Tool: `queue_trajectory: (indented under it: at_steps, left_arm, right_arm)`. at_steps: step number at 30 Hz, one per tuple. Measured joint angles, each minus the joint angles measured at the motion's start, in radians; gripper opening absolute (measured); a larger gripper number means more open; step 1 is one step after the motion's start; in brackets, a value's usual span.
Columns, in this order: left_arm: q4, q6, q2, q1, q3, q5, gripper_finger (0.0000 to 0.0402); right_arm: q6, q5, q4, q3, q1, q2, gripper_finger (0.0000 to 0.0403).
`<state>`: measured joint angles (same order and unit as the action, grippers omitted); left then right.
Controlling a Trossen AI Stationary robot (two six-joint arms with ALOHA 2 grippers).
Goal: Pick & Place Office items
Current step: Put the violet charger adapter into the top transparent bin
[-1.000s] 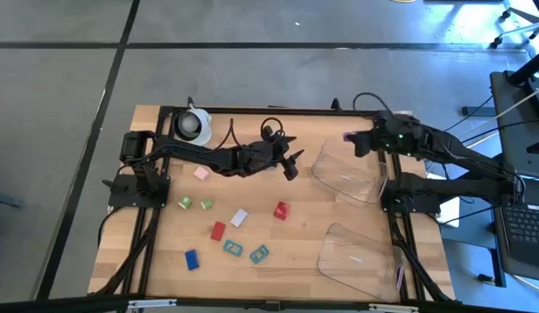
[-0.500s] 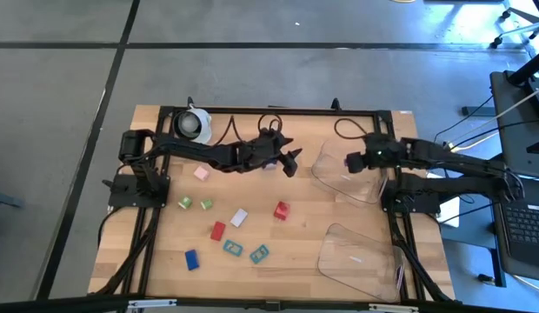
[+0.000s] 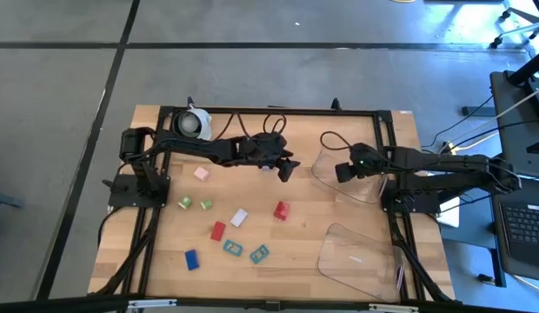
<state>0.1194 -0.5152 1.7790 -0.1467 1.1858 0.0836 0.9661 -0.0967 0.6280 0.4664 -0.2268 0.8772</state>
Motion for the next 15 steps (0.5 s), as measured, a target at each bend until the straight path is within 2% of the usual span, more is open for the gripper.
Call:
queue_trajectory:
  at_steps: [7,15]
  left_arm:
    - [-0.072,-0.011,0.0,0.0,0.0,-0.13,0.023]
    - [-0.202,-0.109,0.0,0.0,0.0,-0.177,0.023]
  right_arm:
    - [-0.037,0.0,-0.004,0.0,0.0,0.118,0.0146]
    - [-0.065,0.0,-0.047,0.0,0.0,0.196,0.0153]
